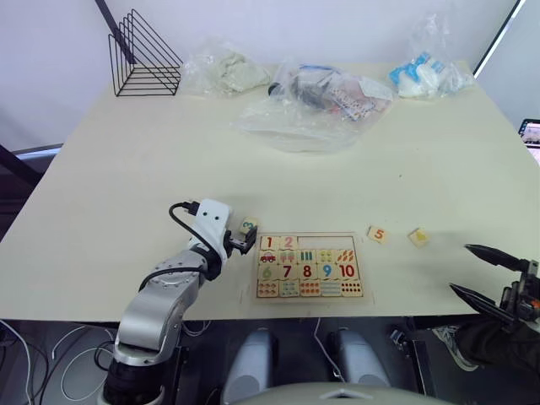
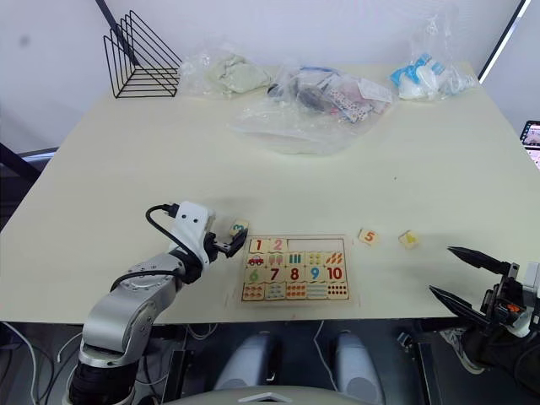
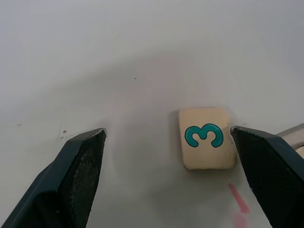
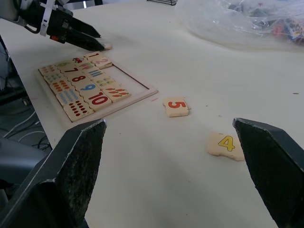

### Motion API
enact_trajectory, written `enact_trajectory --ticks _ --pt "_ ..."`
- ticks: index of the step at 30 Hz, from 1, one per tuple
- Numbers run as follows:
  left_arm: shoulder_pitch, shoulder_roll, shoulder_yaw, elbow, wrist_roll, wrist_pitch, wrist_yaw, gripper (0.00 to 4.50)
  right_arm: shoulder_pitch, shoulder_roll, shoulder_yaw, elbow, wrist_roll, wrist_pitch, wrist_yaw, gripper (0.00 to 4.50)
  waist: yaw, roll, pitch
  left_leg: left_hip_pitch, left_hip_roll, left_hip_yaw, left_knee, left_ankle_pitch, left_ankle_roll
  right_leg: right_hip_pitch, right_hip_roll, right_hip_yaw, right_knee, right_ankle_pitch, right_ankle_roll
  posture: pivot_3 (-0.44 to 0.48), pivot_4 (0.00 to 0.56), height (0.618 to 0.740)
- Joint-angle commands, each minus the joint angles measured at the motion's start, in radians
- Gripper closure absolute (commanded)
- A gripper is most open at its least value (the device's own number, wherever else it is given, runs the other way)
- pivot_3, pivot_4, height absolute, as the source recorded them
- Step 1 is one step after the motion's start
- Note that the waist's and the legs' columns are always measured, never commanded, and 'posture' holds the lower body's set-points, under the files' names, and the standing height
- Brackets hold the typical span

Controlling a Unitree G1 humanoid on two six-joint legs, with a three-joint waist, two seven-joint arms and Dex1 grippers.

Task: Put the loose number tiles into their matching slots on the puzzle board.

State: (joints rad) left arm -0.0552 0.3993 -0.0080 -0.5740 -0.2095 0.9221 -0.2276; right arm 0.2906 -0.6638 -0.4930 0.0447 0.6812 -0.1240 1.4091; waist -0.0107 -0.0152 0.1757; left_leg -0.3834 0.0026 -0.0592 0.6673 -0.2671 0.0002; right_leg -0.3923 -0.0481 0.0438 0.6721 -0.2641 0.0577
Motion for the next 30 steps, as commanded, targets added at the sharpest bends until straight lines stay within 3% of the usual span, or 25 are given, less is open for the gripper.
enact_trajectory --ticks 1,12,15,17,30 --pt "-0.012 0.007 0.020 0.002 -0.007 -0.023 -0.020 0.04 0.005 -0.003 -0.035 -0.025 0.021 -0.009 0.000 0.00 0.000 0.000 0.000 0.000 0.000 0.000 0.000 0.000 0.000 0.000 0.000 0.000 0.000 0.000 0.000 0.000 0.150 0.740" --pt "-0.001 -0.039 0.045 -0.024 -0.048 0.033 -0.022 0.04 0.010 0.003 -0.031 -0.029 0.019 -0.012 -0.004 0.00 0.000 0.000 0.000 0.000 0.000 0.000 0.000 0.000 0.000 0.000 0.000 0.000 0.000 0.000 0.000 0.000 0.150 0.740" --pt "-0.004 -0.044 0.043 -0.024 -0.040 0.034 -0.019 0.83 0.009 0.002 -0.030 -0.029 0.019 -0.012 -0.004 0.00 0.000 0.000 0.000 0.000 0.000 0.000 0.000 0.000 0.000 0.000 0.000 0.000 0.000 0.000 0.000 0.000 0.150 0.740" --pt "-0.005 -0.043 0.037 -0.024 -0.033 0.034 -0.016 1.75 0.009 0.002 -0.030 -0.029 0.019 -0.011 -0.004 0.00 0.000 0.000 0.000 0.000 0.000 0.000 0.000 0.000 0.000 0.000 0.000 0.000 0.000 0.000 0.000 0.000 0.150 0.740" --pt "-0.008 -0.028 0.031 -0.010 -0.029 0.020 -0.020 1.75 0.005 0.003 -0.029 -0.026 0.018 -0.012 -0.004 0.00 0.000 0.000 0.000 0.000 0.000 0.000 0.000 0.000 0.000 0.000 0.000 0.000 0.000 0.000 0.000 0.000 0.150 0.740"
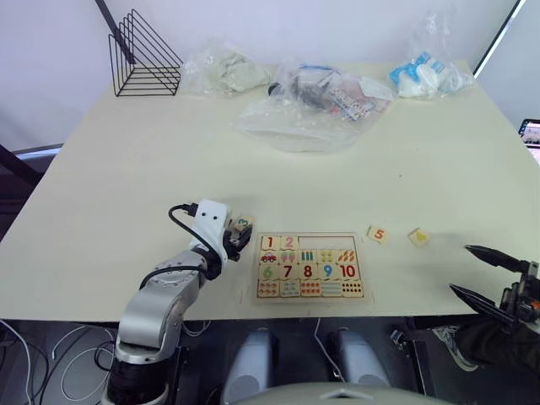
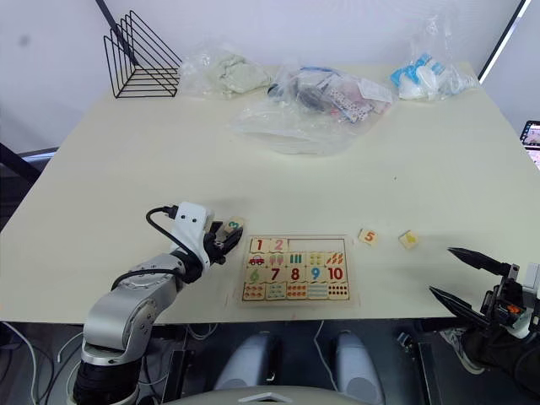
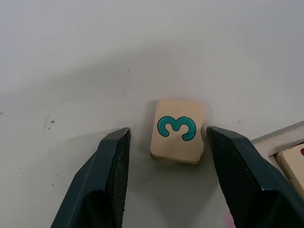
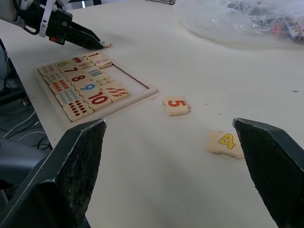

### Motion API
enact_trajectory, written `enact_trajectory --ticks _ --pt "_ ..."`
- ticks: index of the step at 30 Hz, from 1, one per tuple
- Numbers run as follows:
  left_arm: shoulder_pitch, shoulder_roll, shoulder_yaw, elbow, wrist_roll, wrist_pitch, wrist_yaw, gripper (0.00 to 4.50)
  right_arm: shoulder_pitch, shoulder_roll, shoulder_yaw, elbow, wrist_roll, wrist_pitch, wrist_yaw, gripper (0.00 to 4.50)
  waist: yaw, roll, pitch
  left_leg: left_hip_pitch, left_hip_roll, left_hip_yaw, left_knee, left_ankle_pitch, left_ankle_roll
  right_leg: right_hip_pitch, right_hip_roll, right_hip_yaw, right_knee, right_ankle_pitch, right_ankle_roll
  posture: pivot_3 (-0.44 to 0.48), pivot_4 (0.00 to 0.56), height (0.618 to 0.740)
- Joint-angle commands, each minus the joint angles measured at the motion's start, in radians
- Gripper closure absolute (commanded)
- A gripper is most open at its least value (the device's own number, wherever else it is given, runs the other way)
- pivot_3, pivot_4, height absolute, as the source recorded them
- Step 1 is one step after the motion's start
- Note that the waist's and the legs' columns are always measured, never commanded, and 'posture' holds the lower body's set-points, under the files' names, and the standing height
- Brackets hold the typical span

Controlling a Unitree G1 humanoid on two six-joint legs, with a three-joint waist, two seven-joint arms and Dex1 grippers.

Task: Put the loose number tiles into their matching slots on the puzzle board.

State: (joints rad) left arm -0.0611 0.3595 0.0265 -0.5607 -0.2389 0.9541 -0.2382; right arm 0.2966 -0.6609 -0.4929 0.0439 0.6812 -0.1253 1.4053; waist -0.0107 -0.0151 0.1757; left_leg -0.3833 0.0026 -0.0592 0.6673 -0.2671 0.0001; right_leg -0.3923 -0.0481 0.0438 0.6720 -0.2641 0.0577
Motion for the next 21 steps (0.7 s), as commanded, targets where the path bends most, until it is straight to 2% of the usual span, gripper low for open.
enact_trajectory --ticks 1,10,21 --pt "-0.004 0.020 -0.002 -0.016 -0.003 -0.018 -0.021 1.75 -0.001 0.000 -0.029 -0.025 0.019 -0.010 0.000 0.00 0.000 0.000 0.000 0.000 0.000 0.000 0.000 0.000 0.000 0.000 0.000 0.000 0.000 0.000 0.000 0.000 0.150 0.740" --pt "-0.026 0.124 0.006 0.043 -0.045 -0.044 -0.158 1.75 0.007 -0.003 -0.032 -0.032 0.031 -0.002 0.015 0.00 0.000 0.000 0.000 0.000 0.000 0.000 0.000 0.000 0.000 0.000 0.000 0.000 0.000 0.000 0.000 0.000 0.150 0.740" --pt "-0.045 0.174 0.008 0.107 -0.078 -0.053 -0.239 1.75 0.006 -0.014 -0.033 -0.028 0.047 0.008 0.047 0.00 0.001 0.000 0.000 0.000 0.000 0.000 0.000 0.000 0.000 0.000 0.000 0.000 0.000 0.000 0.000 0.000 0.150 0.740"
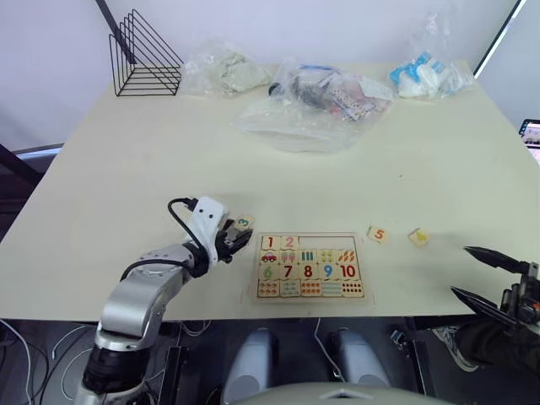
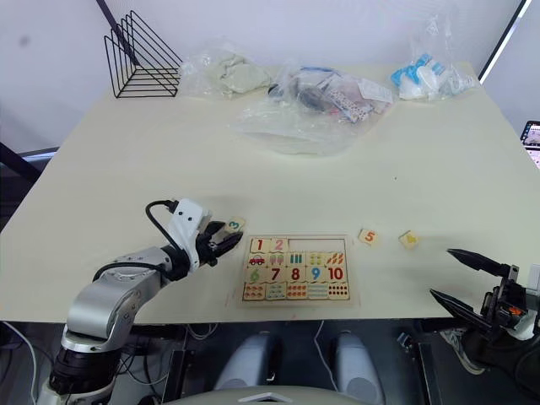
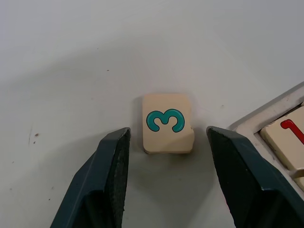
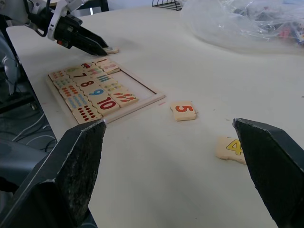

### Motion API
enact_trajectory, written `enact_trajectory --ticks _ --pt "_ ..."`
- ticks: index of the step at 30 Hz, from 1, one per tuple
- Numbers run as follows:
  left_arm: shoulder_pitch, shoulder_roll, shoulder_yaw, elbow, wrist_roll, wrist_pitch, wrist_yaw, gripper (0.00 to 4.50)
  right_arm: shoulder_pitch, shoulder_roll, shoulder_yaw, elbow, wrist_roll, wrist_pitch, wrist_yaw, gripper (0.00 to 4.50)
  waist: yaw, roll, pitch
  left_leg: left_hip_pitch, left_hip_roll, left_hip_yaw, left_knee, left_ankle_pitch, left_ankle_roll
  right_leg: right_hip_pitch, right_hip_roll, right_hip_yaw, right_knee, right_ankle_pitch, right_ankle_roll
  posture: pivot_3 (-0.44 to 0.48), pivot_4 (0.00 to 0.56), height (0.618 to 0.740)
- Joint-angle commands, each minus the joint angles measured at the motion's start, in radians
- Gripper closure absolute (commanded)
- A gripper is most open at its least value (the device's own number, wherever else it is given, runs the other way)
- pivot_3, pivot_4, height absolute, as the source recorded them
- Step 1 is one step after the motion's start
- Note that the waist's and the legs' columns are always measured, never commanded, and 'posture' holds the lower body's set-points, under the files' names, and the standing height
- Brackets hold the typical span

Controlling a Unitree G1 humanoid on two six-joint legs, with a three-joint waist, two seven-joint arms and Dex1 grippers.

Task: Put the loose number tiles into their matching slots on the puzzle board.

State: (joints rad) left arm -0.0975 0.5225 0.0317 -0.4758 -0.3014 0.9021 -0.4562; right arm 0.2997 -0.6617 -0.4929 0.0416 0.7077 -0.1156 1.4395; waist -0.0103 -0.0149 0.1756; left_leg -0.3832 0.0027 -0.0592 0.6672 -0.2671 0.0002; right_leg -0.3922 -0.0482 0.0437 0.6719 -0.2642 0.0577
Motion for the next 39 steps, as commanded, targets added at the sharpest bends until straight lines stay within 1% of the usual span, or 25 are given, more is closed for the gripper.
enact_trajectory --ticks 1,10,11,12,13,14,15,19,23,29,31,35,39 --pt "-0.012 0.017 0.000 0.026 -0.016 0.003 -0.026 1.75 0.002 -0.013 -0.034 -0.025 0.021 -0.002 0.014 0.00 0.001 0.000 0.000 0.000 0.000 0.000 0.000 0.000 0.000 0.000 0.000 0.000 0.000 0.000 0.000 0.000 0.150 0.740" --pt "-0.018 0.009 -0.003 0.050 -0.018 0.001 -0.014 1.75 0.001 -0.008 -0.030 -0.026 0.015 -0.008 0.018 0.00 0.001 0.001 0.000 0.000 0.000 0.000 0.000 0.000 0.000 0.000 0.000 0.000 0.000 0.000 0.000 0.000 0.150 0.740" --pt "-0.019 0.008 -0.002 0.052 -0.018 0.000 -0.014 2.32 0.001 -0.008 -0.030 -0.027 0.015 -0.008 0.017 0.00 0.002 0.001 0.000 0.000 0.000 0.000 0.000 0.000 0.000 0.000 0.000 0.000 0.000 0.000 0.000 0.000 0.150 0.740" --pt "-0.019 0.009 -0.002 0.054 -0.018 -0.001 -0.015 2.56 0.001 -0.007 -0.030 -0.027 0.015 -0.008 0.017 0.00 0.002 0.001 0.000 0.000 0.000 0.000 0.000 0.000 0.000 0.000 0.000 0.000 0.000 0.000 0.000 0.000 0.150 0.740" --pt "-0.019 0.012 -0.004 0.055 -0.018 -0.002 -0.017 3.10 0.001 -0.006 -0.029 -0.028 0.015 -0.008 0.018 0.00 0.001 0.001 0.000 0.000 0.000 0.000 0.000 0.000 0.000 0.000 0.000 0.000 0.000 0.000 0.000 0.000 0.150 0.740" --pt "-0.020 0.016 -0.006 0.057 -0.019 -0.004 -0.020 3.53 0.001 -0.006 -0.028 -0.029 0.015 -0.008 0.018 0.00 0.001 0.001 0.000 0.000 0.000 0.000 0.000 0.000 0.000 0.000 0.000 0.000 0.000 0.000 0.000 0.000 0.150 0.740" --pt "-0.020 0.018 -0.008 0.058 -0.019 -0.006 -0.023 3.60 0.001 -0.005 -0.027 -0.029 0.015 -0.009 0.018 0.00 0.002 0.001 0.000 0.000 0.000 0.000 0.000 0.000 0.000 0.000 0.000 0.000 0.000 0.000 0.000 0.000 0.150 0.740" --pt "-0.028 0.032 0.006 0.065 -0.022 -0.015 -0.033 3.60 -0.001 -0.001 -0.023 -0.032 0.014 -0.011 0.017 0.00 0.001 0.001 -0.001 0.000 0.000 0.000 0.000 0.000 0.000 0.000 0.000 0.000 0.000 0.000 0.000 0.000 0.150 0.740" --pt "-0.047 0.085 0.025 0.091 -0.020 -0.068 -0.088 3.60 -0.004 0.006 -0.015 -0.039 0.017 -0.012 0.019 0.00 0.000 0.001 0.000 0.000 0.000 0.000 0.000 0.000 0.000 0.000 0.000 0.000 0.000 0.000 0.000 0.000 0.150 0.740" --pt "-0.088 0.191 0.037 0.152 -0.041 -0.186 -0.252 3.60 -0.012 0.012 -0.003 -0.052 0.019 -0.008 0.025 0.00 -0.002 0.000 0.000 0.000 0.000 0.000 0.000 0.000 0.000 0.000 0.000 0.000 0.000 0.000 0.000 0.000 0.150 0.740" --pt "-0.120 0.250 0.037 0.191 -0.052 -0.233 -0.346 3.60 -0.017 0.012 0.003 -0.054 0.019 -0.008 0.035 0.00 -0.002 0.000 0.000 0.000 0.000 0.000 0.000 0.000 0.000 0.000 0.000 -0.001 0.000 0.000 0.000 0.000 0.150 0.740" --pt "-0.192 0.338 -0.003 0.263 -0.057 -0.322 -0.516 3.60 -0.020 0.016 0.013 -0.066 0.027 -0.003 0.054 0.00 -0.001 0.000 0.001 -0.001 0.000 0.001 0.000 0.000 0.000 0.000 0.000 -0.002 -0.001 0.000 0.000 0.000 0.150 0.740" --pt "-0.275 0.375 -0.045 0.319 -0.061 -0.362 -0.638 3.60 -0.016 0.019 0.021 -0.080 0.029 -0.003 0.066 0.00 -0.001 0.000 0.001 -0.001 0.000 0.001 0.000 0.000 0.000 0.000 0.000 -0.001 -0.002 0.000 0.000 0.000 0.150 0.740"
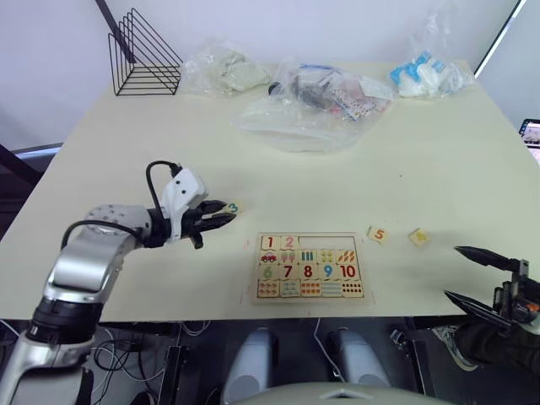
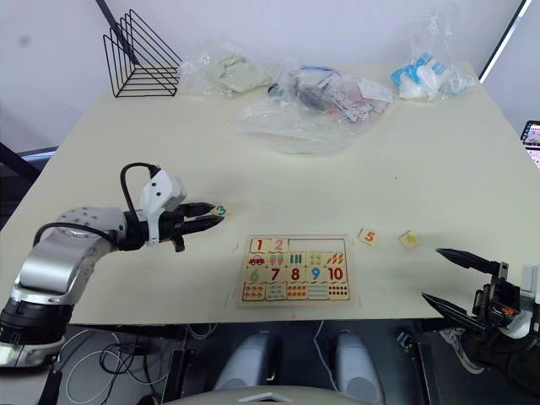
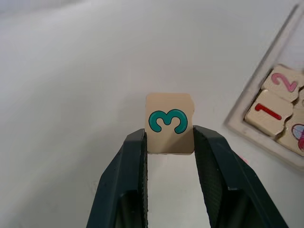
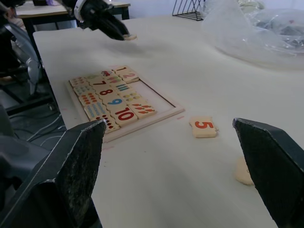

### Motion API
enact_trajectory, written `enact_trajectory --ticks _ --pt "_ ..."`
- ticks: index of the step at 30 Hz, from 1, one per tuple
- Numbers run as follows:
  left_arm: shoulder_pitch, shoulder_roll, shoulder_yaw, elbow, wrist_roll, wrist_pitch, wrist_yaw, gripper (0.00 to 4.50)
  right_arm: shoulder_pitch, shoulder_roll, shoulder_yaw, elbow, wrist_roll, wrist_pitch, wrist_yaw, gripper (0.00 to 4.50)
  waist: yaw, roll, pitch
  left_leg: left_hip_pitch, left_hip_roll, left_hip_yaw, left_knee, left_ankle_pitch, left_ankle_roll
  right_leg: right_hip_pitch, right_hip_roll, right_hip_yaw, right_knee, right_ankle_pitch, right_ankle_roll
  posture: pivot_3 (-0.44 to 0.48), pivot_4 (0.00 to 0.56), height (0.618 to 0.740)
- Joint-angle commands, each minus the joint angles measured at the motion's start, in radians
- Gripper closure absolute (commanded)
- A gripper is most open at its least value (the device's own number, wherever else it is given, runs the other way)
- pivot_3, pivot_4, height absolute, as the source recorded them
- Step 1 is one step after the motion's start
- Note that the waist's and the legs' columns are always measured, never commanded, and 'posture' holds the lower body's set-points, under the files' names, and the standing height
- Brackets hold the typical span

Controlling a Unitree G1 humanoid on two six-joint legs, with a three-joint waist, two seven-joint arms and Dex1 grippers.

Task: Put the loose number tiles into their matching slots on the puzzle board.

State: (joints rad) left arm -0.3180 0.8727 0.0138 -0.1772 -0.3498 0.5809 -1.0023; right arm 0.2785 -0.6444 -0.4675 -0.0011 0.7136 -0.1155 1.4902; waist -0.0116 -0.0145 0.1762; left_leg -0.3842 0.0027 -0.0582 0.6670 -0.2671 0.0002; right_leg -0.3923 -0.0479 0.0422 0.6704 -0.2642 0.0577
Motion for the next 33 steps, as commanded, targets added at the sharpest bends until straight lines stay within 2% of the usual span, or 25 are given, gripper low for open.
enact_trajectory --ticks 1,4,10,16,25,33 --pt "-0.087 0.033 -0.048 0.031 -0.006 -0.059 -0.131 3.60 0.011 0.001 -0.005 -0.046 0.027 -0.002 0.021 0.00 0.000 0.000 0.000 0.000 0.000 0.000 0.000 0.000 0.000 0.000 0.000 0.000 0.000 0.000 0.000 0.000 0.150 0.740" --pt "-0.168 0.038 -0.100 0.047 -0.005 -0.080 -0.224 3.60 0.028 -0.002 -0.013 -0.071 0.034 0.004 0.026 0.00 0.001 0.000 0.000 -0.001 -0.001 0.001 0.001 0.000 0.000 0.000 0.000 -0.002 0.000 0.000 0.000 0.000 0.150 0.740" --pt "-0.291 -0.014 -0.196 0.048 0.001 -0.039 -0.282 3.60 0.047 -0.007 -0.021 -0.097 0.031 0.013 0.009 0.00 -0.002 0.000 0.001 -0.001 -0.001 0.001 0.001 0.000 0.000 0.000 0.001 -0.002 0.000 0.000 0.000 0.000 0.150 0.740" --pt "-0.363 -0.067 -0.290 0.018 0.036 -0.012 -0.291 3.60 0.043 -0.010 -0.022 -0.115 0.032 0.019 -0.007 0.00 -0.003 -0.001 0.001 -0.002 -0.001 0.001 0.001 0.000 0.000 0.000 0.002 -0.002 0.000 0.000 0.000 0.000 0.150 0.740" --pt "-0.403 -0.100 -0.422 -0.040 0.118 0.018 -0.286 3.60 0.052 0.000 -0.011 -0.132 0.026 0.016 -0.015 0.00 -0.002 -0.001 0.001 -0.002 -0.001 0.001 0.002 0.000 0.000 0.000 0.002 -0.001 0.000 0.000 0.000 0.000 0.150 0.740" --pt "-0.459 -0.144 -0.506 -0.051 0.186 0.083 -0.269 3.60 0.051 0.008 -0.002 -0.135 0.021 0.011 -0.019 0.00 -0.002 -0.001 0.001 -0.002 -0.002 0.001 0.002 0.000 0.000 0.000 0.002 -0.001 0.000 0.000 0.000 0.000 0.150 0.740"
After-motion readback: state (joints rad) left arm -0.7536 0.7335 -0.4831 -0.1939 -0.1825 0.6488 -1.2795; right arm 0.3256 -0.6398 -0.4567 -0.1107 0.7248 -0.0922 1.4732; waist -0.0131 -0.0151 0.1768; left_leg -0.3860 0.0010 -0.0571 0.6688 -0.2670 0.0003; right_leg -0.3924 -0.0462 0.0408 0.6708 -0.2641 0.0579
